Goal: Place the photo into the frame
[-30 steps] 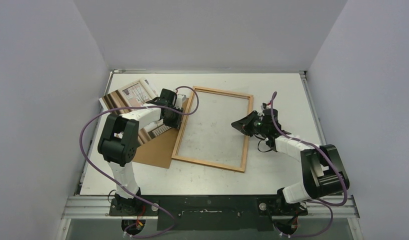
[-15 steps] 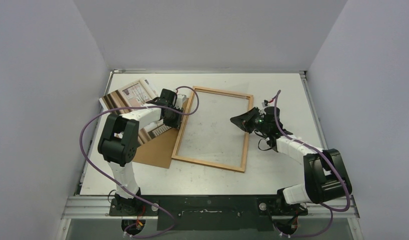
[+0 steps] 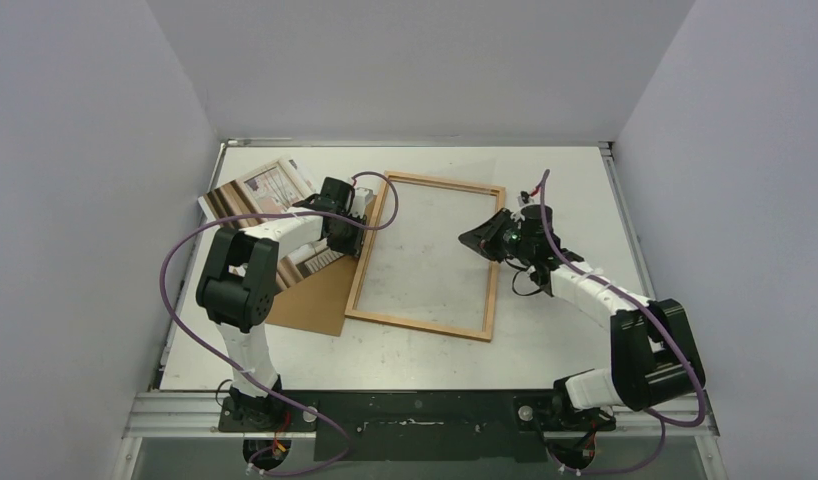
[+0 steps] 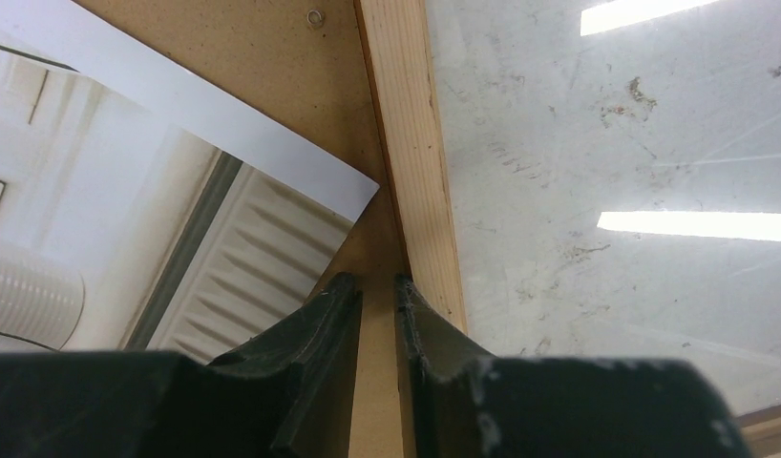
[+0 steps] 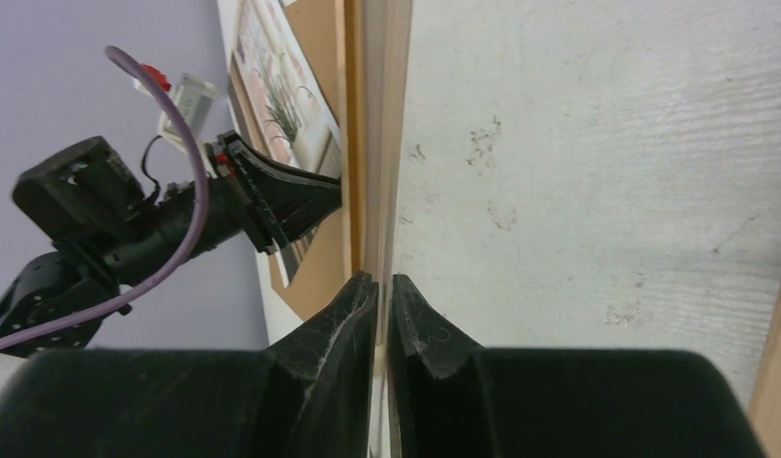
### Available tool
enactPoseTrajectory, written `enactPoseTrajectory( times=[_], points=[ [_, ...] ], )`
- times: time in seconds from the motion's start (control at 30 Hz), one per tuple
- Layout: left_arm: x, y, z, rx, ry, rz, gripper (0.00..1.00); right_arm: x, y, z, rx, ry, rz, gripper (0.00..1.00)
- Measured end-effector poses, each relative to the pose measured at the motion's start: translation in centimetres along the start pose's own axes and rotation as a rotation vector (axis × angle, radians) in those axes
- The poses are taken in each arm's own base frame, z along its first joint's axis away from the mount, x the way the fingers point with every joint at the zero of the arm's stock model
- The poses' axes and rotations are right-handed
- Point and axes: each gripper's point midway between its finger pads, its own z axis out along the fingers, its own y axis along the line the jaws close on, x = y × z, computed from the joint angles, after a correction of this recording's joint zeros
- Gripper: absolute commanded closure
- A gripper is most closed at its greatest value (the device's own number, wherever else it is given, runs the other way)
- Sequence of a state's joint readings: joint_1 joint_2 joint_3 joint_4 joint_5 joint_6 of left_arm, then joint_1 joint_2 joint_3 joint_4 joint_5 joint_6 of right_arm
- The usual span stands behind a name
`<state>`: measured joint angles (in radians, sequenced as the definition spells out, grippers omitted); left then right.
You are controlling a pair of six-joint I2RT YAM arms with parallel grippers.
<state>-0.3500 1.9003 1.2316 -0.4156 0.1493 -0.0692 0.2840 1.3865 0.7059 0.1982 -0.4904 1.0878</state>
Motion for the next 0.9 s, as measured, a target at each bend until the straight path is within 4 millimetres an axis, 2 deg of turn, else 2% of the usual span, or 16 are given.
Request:
enactPoseTrajectory(
  times=[0.13,0.2,0.23,0.3,0.37,0.53,0.8,0.87,0.9],
  points=[
    [0.0,0.0,0.0,0.001,0.000,0.000,0.82,0.9,-1.6,0.3,0.060,0.024,-0.038,0.84],
    [0.0,0.0,0.0,0.001,0.001,0.000,0.82,1.1,-2.3,0.6,0.090,0.038,-0.053,0.77],
    [0.0,0.0,0.0,0.001,0.001,0.000,0.82,1.2,-2.6,0.9,0.108,0.047,-0.062,0.71],
    [-0.1,-0.1,0.0,0.002,0.001,0.000,0.82,1.1,-3.2,1.3,0.146,0.062,-0.087,0.50],
    [-0.1,-0.1,0.1,0.005,0.000,0.000,0.83,1.1,-3.8,1.7,0.198,0.080,-0.112,0.35],
    [-0.1,-0.3,0.1,0.011,0.000,0.001,0.83,0.6,-3.9,2.6,0.310,0.101,-0.219,0.18],
    [-0.1,-0.3,0.1,0.014,0.000,0.001,0.83,1.2,-5.4,2.7,0.502,0.136,-0.372,0.01],
    [-0.1,-0.3,0.1,0.015,0.000,0.001,0.83,1.3,-5.8,2.6,0.548,0.144,-0.408,0.00],
    [-0.1,-0.3,0.1,0.015,0.000,0.001,0.84,1.3,-5.9,2.6,0.567,0.144,-0.425,0.05]
  ],
)
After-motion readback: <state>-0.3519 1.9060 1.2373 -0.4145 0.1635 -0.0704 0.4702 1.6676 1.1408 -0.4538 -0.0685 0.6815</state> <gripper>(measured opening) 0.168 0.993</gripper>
